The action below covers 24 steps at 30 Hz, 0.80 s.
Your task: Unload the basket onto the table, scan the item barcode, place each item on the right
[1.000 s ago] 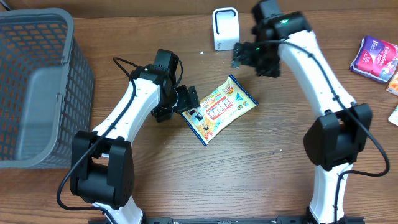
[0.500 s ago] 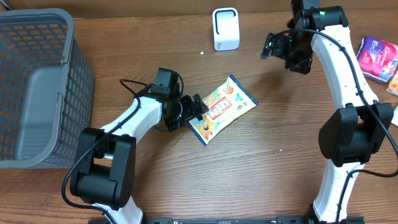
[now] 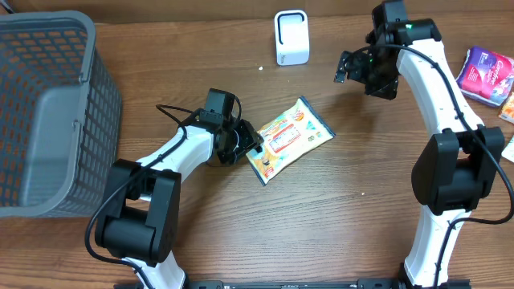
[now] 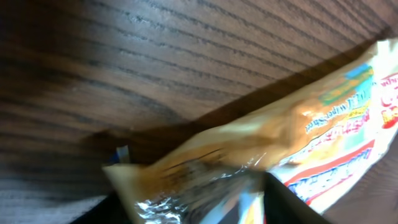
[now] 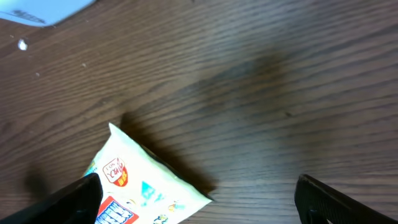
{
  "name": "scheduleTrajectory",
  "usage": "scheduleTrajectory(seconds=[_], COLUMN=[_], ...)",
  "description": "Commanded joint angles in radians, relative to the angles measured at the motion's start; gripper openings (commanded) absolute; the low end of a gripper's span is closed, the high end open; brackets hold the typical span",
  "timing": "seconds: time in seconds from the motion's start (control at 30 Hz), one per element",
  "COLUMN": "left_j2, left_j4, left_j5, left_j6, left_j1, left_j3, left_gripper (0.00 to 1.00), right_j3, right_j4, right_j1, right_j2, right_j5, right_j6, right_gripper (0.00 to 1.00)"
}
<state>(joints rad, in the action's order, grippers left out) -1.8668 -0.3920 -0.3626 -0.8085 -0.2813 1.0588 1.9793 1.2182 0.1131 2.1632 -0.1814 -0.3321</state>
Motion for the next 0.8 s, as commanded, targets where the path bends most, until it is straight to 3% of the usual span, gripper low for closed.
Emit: scheduleTrajectory(seconds=[0.0,0.07,0.13,0.17,0.33,0.43,0.57,0.77], left_j2=[-0.037,-0.037,-0.037,-0.037,-0.035,-0.035,-0.035,-0.035], left_j4=[0.004,0.004,0.003,0.003,-0.011,-0.098,-0.313,-0.741], left_j5=[0.026,0.03,0.033,0.032,-0.006,-0.003,0.083,0.407], left_j6=[-0.014,-0.014,0.001,0.001,0.056,0.107,0.159,0.189], left_j1=[-0.006,-0.005,-0.005,-0.005,-0.004,0.001,0.019,0.033], left_j3=[-0.009,-0.009,-0.009,-0.009,0.004,0.055,0.194,0.557], left_gripper=[0.35,0.26,0.06,0.04,0.04,0.04,0.04,0.04], right_j3=[-0.057,-0.095,-0.15,-0.171,-0.195,-0.195,-0.195,-0.195], right_j4=[-0.039,-0.065,-0.107,-0.123,-0.141,-0.137,-0.135,-0.154], right_j1=[0.004,0.004,0.004,0.004,0.005,0.005,0.005,0.004], right_j2=[-0.01,-0.01,-0.01,-0.01,-0.01,-0.01,-0.01,-0.01], right_j5=[-0.064,-0.075,-0.09,-0.102,-0.124,-0.138,-0.142,-0.126], right_j6=[0.031,0.031,0.03,0.031,0.031,0.069,0.08,0.079], right_gripper=[0.98,0.96,0.93,0.91,0.91,0.9,0.9,0.86])
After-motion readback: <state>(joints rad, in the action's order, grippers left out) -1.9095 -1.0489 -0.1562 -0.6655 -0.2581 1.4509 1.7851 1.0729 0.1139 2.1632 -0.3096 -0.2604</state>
